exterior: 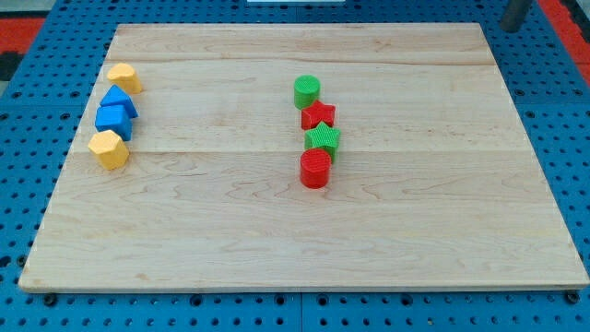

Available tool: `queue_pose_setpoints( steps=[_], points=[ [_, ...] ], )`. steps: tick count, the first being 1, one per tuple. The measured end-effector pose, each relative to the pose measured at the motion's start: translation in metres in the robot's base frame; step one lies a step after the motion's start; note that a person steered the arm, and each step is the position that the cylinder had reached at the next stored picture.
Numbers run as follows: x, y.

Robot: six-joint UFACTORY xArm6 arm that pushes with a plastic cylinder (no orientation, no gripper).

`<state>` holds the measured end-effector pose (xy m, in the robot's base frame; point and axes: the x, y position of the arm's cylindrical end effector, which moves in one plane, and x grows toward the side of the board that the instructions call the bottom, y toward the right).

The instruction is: Place the yellow hexagon in between the red star and blue cube

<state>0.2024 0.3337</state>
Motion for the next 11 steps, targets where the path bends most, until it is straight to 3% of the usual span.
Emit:
queue_pose_setpoints(
  steps=[2, 6, 7, 8, 9, 10, 11],
  points=[
    [0.008, -0.033],
    [0.012, -0.04],
    [0.057, -0.133],
    [0.063, -0.23],
    [0.095, -0.251],
    [0.113, -0.231],
    [0.164, -0.231]
  ],
)
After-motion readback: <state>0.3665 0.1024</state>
